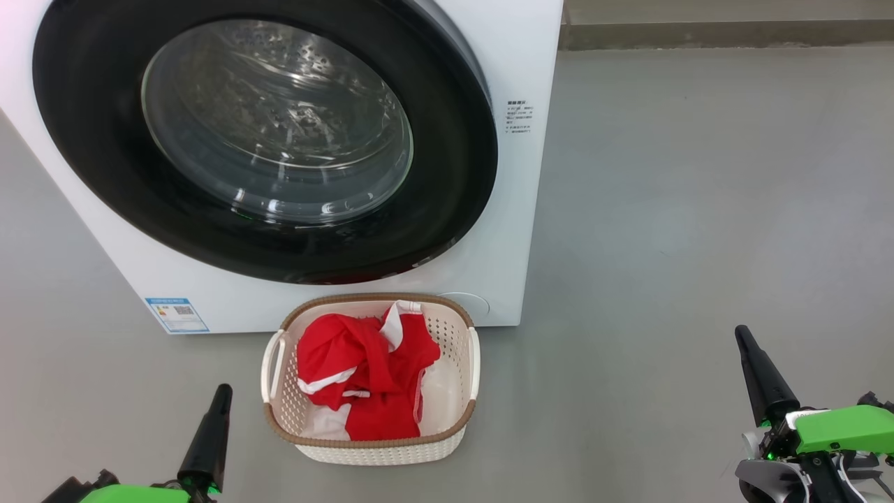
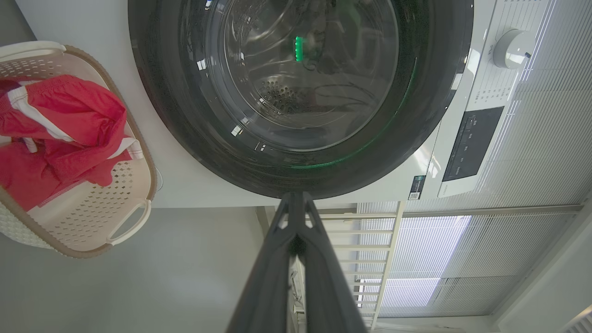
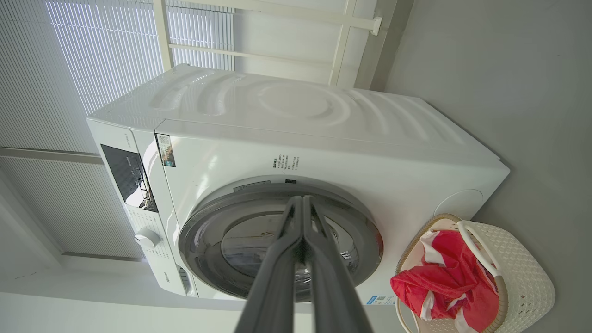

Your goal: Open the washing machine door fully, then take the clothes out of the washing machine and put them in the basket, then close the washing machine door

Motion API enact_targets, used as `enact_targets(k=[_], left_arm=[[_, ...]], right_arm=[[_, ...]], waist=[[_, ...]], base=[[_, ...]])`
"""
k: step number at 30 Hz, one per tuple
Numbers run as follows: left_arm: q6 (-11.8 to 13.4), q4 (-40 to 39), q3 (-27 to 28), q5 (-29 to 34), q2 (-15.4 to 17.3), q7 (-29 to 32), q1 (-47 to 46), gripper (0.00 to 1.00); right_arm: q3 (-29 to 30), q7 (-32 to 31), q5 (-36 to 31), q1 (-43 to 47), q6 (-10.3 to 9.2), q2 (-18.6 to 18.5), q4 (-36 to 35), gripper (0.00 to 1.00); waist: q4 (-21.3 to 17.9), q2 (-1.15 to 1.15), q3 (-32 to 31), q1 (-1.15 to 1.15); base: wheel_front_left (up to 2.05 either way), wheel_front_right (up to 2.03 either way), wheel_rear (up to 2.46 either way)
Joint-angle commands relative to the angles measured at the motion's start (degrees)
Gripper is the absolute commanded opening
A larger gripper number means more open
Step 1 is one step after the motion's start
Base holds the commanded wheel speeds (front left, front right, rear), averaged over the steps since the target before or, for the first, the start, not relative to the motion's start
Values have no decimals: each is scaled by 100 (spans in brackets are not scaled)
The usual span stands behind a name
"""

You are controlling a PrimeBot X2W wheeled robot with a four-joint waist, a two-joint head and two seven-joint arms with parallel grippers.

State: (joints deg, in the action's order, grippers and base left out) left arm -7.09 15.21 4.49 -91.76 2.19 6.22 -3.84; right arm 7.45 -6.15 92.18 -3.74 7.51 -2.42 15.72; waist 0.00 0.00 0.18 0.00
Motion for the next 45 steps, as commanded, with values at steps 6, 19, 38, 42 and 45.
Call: enact_targets(k=[6,19,38,42,45], left_arm=[[-40,-118,204,-40,69,27,-234,0],[-40,-118,204,-40,69,27,-234,0],[-40,-118,203,-40,69,26,-234,0],[-40,-118,203,-40,69,26,-234,0],[-40,-118,203,-40,69,26,-234,0]], right_arm=[[-91,-36,-4,-244,-2,-48,-169,0],[-90,-37,-5,-244,-2,-48,-169,0],[-89,-37,-5,-244,-2,-47,-169,0],[-89,-37,-5,-244,-2,-47,-169,0],[-89,-38,-6,-244,-2,-47,-169,0]], waist=[[0,0,0,0],[0,0,0,0],[0,0,0,0],[0,0,0,0],[0,0,0,0]], base=[[0,0,0],[0,0,0],[0,0,0],[0,0,0],[0,0,0]])
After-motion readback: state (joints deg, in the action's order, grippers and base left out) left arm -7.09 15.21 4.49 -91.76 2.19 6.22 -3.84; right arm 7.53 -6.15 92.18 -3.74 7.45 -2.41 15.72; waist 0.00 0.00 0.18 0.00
